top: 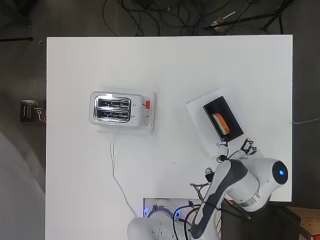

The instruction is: Teleoperate dual arm-hand system to toast a bread

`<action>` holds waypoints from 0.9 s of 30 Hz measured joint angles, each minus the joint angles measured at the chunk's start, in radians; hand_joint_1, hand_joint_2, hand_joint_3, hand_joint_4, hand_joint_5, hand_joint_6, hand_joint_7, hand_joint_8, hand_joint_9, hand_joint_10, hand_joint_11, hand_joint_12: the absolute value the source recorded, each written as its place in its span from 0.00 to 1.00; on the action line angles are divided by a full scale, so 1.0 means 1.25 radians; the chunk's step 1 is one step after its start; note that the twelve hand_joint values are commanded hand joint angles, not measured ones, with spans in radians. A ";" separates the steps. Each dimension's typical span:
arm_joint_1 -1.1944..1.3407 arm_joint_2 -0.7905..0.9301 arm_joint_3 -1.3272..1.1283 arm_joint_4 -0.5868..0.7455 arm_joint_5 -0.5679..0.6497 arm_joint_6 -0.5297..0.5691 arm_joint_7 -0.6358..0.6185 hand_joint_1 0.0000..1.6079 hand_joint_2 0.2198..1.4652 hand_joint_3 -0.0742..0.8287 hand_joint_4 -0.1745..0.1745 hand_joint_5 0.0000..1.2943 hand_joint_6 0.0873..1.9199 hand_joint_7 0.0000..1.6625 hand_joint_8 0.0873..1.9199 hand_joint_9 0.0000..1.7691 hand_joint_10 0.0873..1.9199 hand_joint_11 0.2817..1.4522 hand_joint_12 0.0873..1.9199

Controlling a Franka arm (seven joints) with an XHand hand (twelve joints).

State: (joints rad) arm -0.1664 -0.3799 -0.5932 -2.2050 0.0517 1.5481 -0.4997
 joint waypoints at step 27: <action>-0.042 0.317 -0.084 0.181 0.055 -0.141 -0.201 0.19 0.57 0.07 0.51 0.31 0.00 0.26 0.00 0.33 0.00 0.18 0.00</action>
State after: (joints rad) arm -0.2193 0.0158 -0.6978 -1.9789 0.1205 1.3722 -0.7513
